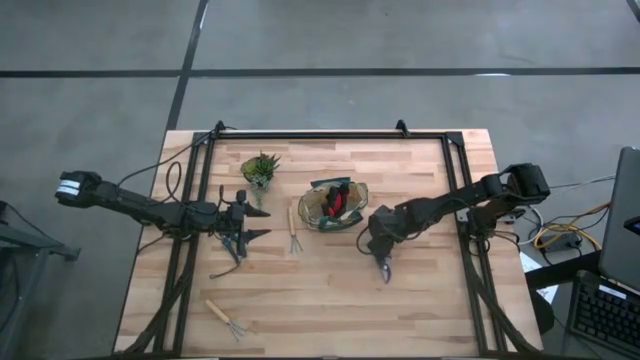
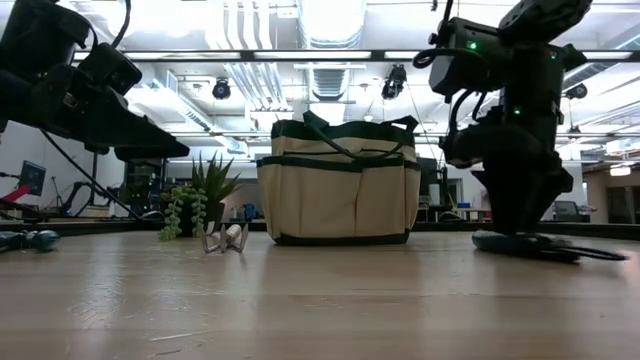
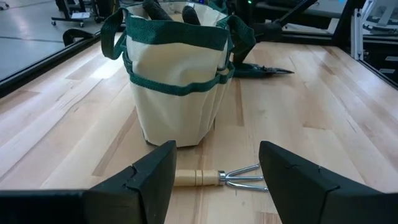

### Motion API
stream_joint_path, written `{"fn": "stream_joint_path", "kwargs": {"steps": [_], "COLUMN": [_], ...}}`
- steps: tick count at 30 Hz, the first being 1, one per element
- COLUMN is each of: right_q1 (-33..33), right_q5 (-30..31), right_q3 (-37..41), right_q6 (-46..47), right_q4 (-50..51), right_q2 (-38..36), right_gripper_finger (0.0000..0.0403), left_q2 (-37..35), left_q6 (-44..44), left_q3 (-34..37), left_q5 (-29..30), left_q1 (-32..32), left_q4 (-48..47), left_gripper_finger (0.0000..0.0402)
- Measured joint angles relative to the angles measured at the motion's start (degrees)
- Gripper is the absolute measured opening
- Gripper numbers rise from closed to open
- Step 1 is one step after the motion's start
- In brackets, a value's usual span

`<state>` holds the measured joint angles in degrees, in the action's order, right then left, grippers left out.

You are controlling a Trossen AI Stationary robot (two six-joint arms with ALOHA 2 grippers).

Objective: Pick & Place Garden tools in Gardening bag
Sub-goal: Put the green shear scissors into the white gardening bag

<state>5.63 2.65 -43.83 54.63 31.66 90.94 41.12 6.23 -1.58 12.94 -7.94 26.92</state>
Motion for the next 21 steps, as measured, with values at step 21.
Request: {"fn": "stream_joint_path", "kwargs": {"steps": [21], "right_q1": [0.28], "right_q5": [11.40], "right_q3": [0.24], "right_q6": [-19.53], "right_q4": [-1.01], "right_q2": [-9.25], "right_gripper_finger": [0.0035], "left_q2": [0.02], "left_q6": [0.01], "left_q3": [0.00], "left_q5": [0.02], "left_q1": [0.01], "left_q4": [0.01], "left_gripper_finger": [0.0234]}}
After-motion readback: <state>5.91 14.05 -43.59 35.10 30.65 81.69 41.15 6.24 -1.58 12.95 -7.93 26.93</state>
